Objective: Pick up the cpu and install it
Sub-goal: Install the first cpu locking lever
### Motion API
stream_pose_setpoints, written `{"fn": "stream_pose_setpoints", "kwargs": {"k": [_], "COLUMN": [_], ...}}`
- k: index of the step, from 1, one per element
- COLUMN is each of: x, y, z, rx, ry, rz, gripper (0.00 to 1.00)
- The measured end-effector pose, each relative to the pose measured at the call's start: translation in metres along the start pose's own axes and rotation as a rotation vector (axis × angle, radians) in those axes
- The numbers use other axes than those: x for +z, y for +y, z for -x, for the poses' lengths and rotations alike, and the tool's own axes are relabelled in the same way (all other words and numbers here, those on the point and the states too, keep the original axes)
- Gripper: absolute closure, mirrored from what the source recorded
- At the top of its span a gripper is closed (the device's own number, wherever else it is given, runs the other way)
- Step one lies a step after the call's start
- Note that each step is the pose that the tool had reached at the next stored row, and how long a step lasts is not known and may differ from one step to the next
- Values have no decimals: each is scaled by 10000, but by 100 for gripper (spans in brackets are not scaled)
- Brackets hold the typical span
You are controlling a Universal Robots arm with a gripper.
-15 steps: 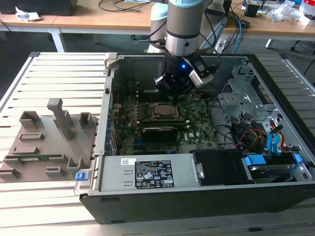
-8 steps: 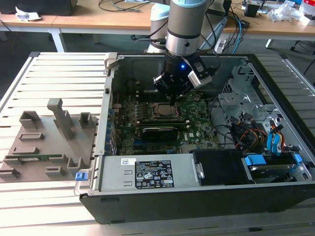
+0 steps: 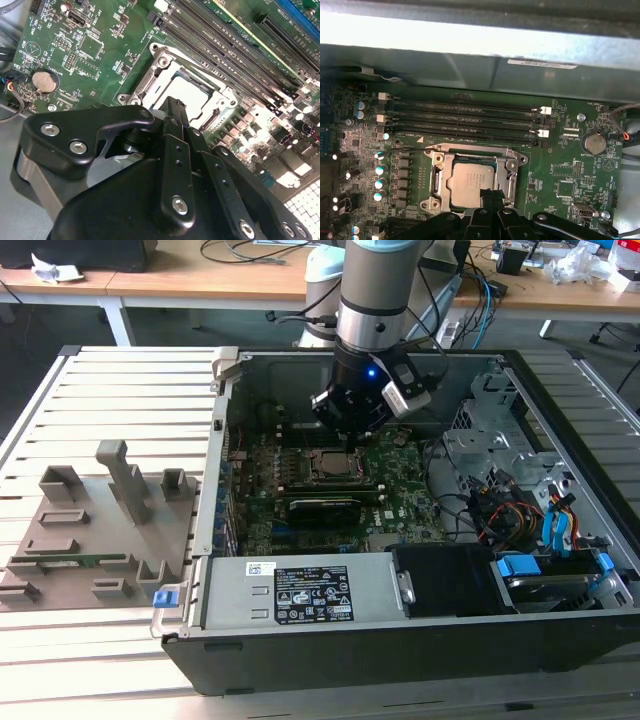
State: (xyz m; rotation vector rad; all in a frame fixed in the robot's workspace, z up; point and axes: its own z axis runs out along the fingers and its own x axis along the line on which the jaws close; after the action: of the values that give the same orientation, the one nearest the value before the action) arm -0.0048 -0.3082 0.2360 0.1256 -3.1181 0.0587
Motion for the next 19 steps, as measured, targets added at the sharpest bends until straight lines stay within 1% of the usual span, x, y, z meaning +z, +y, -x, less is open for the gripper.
{"fn": "stream_pose_setpoints", "kwargs": {"k": [19], "x": [-30], "y": [-1], "z": [-1], "rx": [-1], "ry": [0], "rz": [0], "gripper": [89]}}
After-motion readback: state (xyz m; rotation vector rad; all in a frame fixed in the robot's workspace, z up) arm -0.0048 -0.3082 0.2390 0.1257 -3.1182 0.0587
